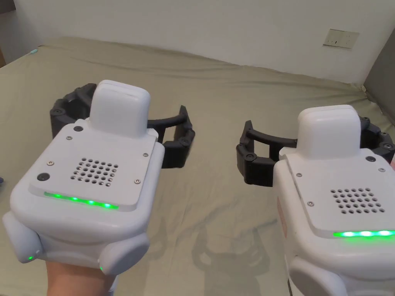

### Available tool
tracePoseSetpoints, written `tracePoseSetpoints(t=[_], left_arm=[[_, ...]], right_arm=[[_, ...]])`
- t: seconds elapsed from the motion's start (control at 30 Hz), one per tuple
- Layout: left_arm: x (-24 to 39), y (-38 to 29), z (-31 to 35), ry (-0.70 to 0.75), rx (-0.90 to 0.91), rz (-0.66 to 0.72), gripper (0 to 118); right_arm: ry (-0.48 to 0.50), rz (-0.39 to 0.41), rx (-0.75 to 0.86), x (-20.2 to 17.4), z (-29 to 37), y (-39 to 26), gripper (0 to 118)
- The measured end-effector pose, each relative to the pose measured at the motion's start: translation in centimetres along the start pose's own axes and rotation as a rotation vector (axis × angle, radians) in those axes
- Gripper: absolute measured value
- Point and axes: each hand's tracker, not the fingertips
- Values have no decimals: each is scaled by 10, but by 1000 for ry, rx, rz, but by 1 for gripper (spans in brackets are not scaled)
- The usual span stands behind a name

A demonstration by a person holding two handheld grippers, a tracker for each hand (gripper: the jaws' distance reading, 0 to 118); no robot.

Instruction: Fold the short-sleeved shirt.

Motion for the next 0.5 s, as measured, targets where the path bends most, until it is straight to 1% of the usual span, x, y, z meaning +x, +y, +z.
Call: tracePoseSetpoints(t=[0.1, 0.17, 0.2, 0.23, 0.3, 0.33, 0.37, 0.43, 0.5], left_arm=[[4, 1, 5, -1, 13, -14, 118], [4, 3, 5, -11, 5, -10, 118], [6, 4, 5, -12, 4, -8, 118], [8, 5, 6, -11, 5, -6, 118], [5, 6, 6, -7, 11, -7, 118], [6, 7, 7, -7, 13, -8, 118], [8, 9, 8, -9, 16, -8, 118], [5, 10, 9, -9, 20, -10, 118], [8, 11, 10, -14, 21, -4, 118]], right_arm=[[7, -71, -36, 6, -2, 4, 118], [68, -157, -54, 12, -3, 8, 118], [79, -192, -75, 13, -2, 12, 118], [58, -215, -116, 14, -4, 15, 118], [-28, -204, -182, 11, -6, 23, 118], [-83, -174, -219, 10, -8, 26, 118], [-117, -139, -245, 8, -9, 28, 118], [-128, -106, -240, 7, -9, 29, 118], [-116, -109, -216, 8, -7, 27, 118]])
